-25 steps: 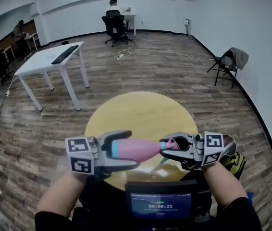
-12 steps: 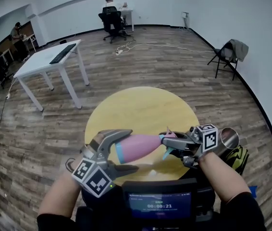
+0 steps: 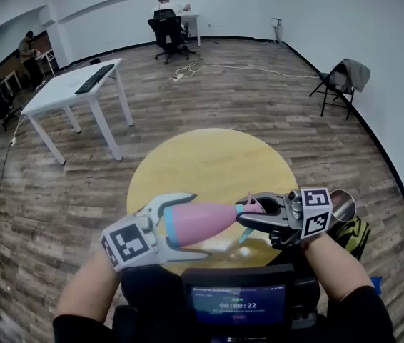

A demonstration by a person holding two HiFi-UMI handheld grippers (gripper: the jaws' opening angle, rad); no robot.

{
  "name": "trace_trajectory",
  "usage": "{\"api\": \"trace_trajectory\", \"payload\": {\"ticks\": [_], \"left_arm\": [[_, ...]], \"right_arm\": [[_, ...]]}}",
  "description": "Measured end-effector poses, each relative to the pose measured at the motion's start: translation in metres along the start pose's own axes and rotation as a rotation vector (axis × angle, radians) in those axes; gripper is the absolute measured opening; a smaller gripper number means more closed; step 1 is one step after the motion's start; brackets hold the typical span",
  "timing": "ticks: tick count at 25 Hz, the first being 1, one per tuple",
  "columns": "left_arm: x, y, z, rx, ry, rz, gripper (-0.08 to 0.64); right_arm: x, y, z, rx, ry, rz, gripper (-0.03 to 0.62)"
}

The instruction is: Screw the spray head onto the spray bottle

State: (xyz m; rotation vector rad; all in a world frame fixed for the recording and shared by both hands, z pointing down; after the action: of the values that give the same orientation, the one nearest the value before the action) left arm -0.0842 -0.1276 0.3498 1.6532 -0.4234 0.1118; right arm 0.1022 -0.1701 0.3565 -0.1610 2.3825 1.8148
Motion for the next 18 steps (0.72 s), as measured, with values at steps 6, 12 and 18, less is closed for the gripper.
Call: {"api": "trace_trajectory", "payload": {"ticks": [6,12,18], "left_arm": [[0.002,0.012,0.004,-0.916,0.475,-0.162,0.546],[-0.015,-0.013,0.022,-0.571,0.150,-0.305,0.551],[-0.010,-0.010,0.003,0.167,-0.252,-0.021,0.553]], "right_arm": [[0.006,-0.012,0.045,-0.544,-0.031,0.137,0.147],[-0.002,-0.011,0.011,-0.216,0.019,-0.017,0.149],[-0.021,0.010,-0.027,0.305,-0.020,-0.144,0.147]]}}
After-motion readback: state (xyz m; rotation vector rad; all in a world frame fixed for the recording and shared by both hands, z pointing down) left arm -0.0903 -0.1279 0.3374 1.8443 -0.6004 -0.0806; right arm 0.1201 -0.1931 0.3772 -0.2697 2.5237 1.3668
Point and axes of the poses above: the fingertips, and each gripper's own axes: x forward along the fingers, z to its left, y out of its underside, the point moved 7 cm from there along -x, backward along the fingers, and after that the axes turned 4 degrees about -x, right-handed, at the moved point
